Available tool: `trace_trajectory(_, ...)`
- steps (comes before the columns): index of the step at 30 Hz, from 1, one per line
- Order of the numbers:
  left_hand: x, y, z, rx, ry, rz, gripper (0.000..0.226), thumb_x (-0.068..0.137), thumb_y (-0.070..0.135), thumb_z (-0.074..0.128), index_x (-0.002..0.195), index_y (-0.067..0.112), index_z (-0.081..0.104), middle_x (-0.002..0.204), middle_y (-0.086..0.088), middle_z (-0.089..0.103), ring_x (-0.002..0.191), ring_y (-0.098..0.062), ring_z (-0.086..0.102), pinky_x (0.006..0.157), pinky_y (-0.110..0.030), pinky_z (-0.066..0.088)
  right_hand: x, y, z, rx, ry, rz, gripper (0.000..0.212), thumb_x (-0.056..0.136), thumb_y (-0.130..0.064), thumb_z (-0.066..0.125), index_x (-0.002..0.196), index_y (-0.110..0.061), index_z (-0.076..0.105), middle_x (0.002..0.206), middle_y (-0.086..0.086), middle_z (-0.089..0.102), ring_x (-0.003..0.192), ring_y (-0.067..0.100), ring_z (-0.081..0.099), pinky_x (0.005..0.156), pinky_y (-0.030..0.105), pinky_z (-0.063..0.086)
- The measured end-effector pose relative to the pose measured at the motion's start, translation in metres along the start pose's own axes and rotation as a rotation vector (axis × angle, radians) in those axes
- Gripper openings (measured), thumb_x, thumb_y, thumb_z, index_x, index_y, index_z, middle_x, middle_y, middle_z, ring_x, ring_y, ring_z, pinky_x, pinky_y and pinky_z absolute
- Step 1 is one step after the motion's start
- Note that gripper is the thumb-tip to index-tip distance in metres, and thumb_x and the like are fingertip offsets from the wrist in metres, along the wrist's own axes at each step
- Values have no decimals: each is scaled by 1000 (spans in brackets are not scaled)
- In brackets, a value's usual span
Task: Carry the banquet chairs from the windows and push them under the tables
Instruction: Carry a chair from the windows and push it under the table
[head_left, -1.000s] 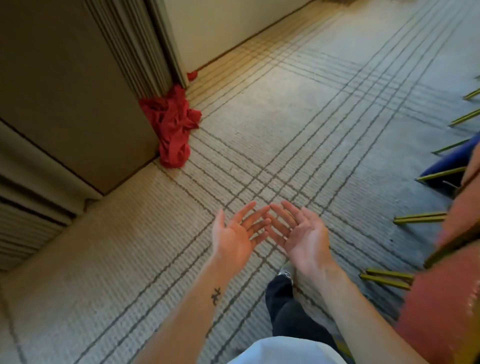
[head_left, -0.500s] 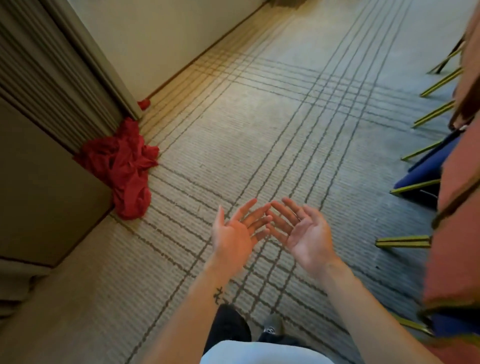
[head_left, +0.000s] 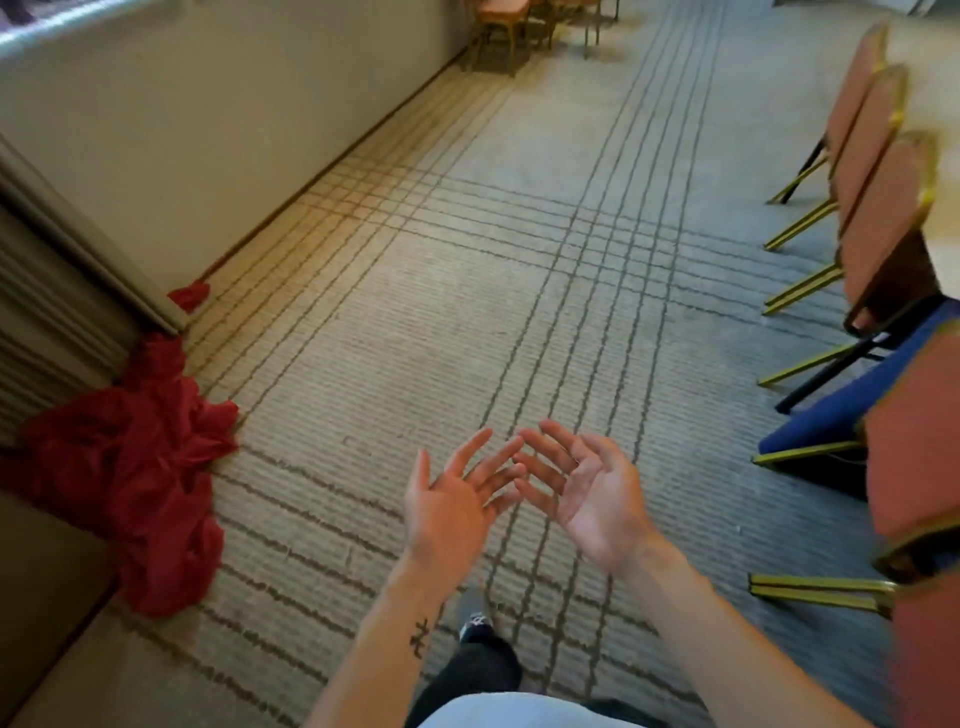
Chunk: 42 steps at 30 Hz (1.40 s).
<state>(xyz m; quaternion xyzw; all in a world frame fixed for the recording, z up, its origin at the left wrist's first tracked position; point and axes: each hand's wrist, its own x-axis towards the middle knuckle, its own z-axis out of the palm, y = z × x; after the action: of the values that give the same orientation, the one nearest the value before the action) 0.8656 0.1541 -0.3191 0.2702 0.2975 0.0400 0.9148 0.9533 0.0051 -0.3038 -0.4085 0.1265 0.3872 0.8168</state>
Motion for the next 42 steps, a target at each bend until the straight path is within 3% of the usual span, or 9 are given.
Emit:
trace_trajectory(4, 72, 60, 46, 47, -90, -47, 77, 103, 64, 19, 145, 7, 51, 139, -24, 62, 121, -39, 56, 105, -51, 39, 57, -57, 39, 58, 24, -70, 49, 102, -39, 41, 137, -8, 57, 137, 17, 64, 113, 33, 63, 98, 49, 51)
trace_trajectory(8, 137, 97, 79, 75, -139, -69, 78, 103, 64, 21, 144, 6, 53, 139, -24, 61, 121, -39, 57, 115, -55, 33, 113, -99, 55, 125, 73, -101, 55, 103, -45, 38, 139, -8, 57, 139, 16, 63, 117, 33, 61, 102, 50, 48)
trace_trajectory(15, 272, 140, 122, 103, -75, -93, 77, 103, 63, 20, 146, 7, 51, 140, -23, 61, 127, -40, 54, 115, -53, 33, 249, -166, 57, 163, 91, -78, 61, 103, -53, 36, 138, -8, 60, 137, 16, 64, 119, 33, 61, 107, 50, 44)
trace_trajectory(22, 414, 203, 191, 63, 20, -61, 73, 104, 60, 20, 145, 8, 51, 139, -20, 63, 131, -39, 53, 119, -53, 30, 406, -258, 84, 238, 29, 13, 73, 103, -62, 28, 143, -8, 56, 138, 17, 64, 99, 29, 66, 87, 45, 52)
trace_trajectory(29, 528, 276, 242, -29, 58, -9, 71, 104, 59, 25, 145, 7, 52, 141, -21, 61, 139, -41, 48, 118, -53, 31, 527, -352, 129, 161, -55, 56, 69, 103, -60, 31, 141, -9, 57, 138, 16, 63, 105, 30, 64, 98, 49, 48)
trace_trajectory(35, 648, 332, 267, 22, 53, -35, 61, 105, 49, 33, 145, 6, 52, 139, -21, 62, 120, -39, 58, 104, -50, 42, 647, -404, 148, 127, -21, 89, 61, 104, -52, 36, 140, -9, 58, 139, 15, 63, 111, 31, 64, 100, 48, 48)
trace_trajectory(39, 735, 387, 275, 34, 26, -68, 59, 105, 46, 34, 144, 6, 51, 139, -22, 62, 126, -40, 56, 117, -54, 33, 738, -439, 180, 108, 16, 70, 61, 103, -52, 38, 142, -10, 56, 140, 16, 62, 112, 30, 66, 100, 48, 49)
trace_trajectory(42, 799, 441, 289, 47, -11, -73, 58, 105, 44, 35, 145, 5, 50, 139, -23, 62, 118, -39, 59, 112, -52, 37, 801, -469, 219, 98, 25, 55, 58, 103, -49, 38, 142, -9, 55, 140, 16, 62, 118, 33, 63, 104, 50, 47)
